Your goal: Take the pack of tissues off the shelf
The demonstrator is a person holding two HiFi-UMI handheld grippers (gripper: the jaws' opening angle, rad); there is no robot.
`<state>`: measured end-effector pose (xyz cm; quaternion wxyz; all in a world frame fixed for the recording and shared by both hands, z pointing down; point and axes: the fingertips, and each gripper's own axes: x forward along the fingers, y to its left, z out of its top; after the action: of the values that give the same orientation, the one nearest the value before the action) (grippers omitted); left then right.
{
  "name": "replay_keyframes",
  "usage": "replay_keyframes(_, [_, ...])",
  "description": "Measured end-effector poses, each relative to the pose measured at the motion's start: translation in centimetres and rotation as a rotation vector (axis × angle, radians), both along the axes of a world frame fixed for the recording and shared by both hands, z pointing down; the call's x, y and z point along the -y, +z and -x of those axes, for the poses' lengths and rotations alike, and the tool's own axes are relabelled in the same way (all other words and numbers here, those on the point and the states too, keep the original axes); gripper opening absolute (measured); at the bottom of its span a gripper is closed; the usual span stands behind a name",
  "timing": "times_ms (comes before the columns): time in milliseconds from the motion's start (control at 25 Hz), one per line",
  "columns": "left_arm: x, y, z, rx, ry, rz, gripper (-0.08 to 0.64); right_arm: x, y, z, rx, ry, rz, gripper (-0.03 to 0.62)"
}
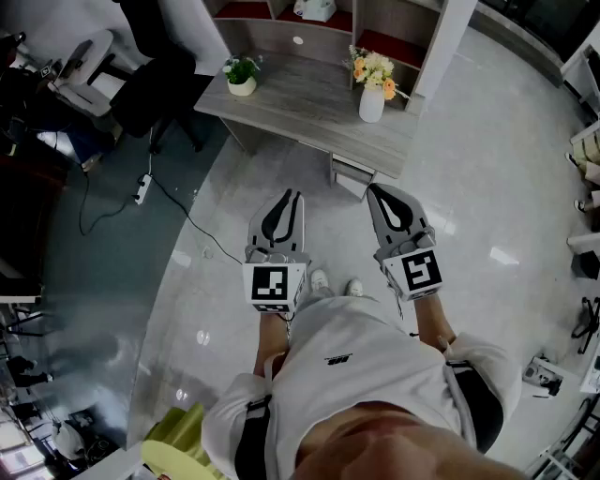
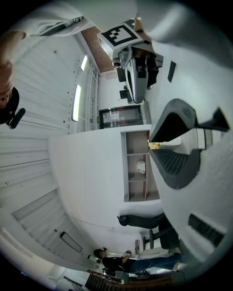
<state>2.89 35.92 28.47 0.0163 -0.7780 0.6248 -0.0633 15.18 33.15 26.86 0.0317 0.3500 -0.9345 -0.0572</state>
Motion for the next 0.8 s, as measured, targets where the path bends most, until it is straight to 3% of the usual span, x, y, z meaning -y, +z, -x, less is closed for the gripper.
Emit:
replay_keyframes(200, [-1.0, 0.3, -0.7, -0.001, -0.009, 0.003, 0.032, -0.8, 1.1, -0.8, -0.018, 0.005, 0.037, 0.025])
replay_keyframes(320, [-1.0, 0.0, -0.4, 0.003, -0.008, -0.007, 0.032, -1.0, 0.9, -0.4, 0.025, -0.002, 0.024, 0.026])
replay_keyframes(800, [1.1, -0.2, 4.5, 0.013, 0.061, -0.022, 0.032, 0.1, 1.4, 4.8, 0.015, 0.056, 0.022, 0.026])
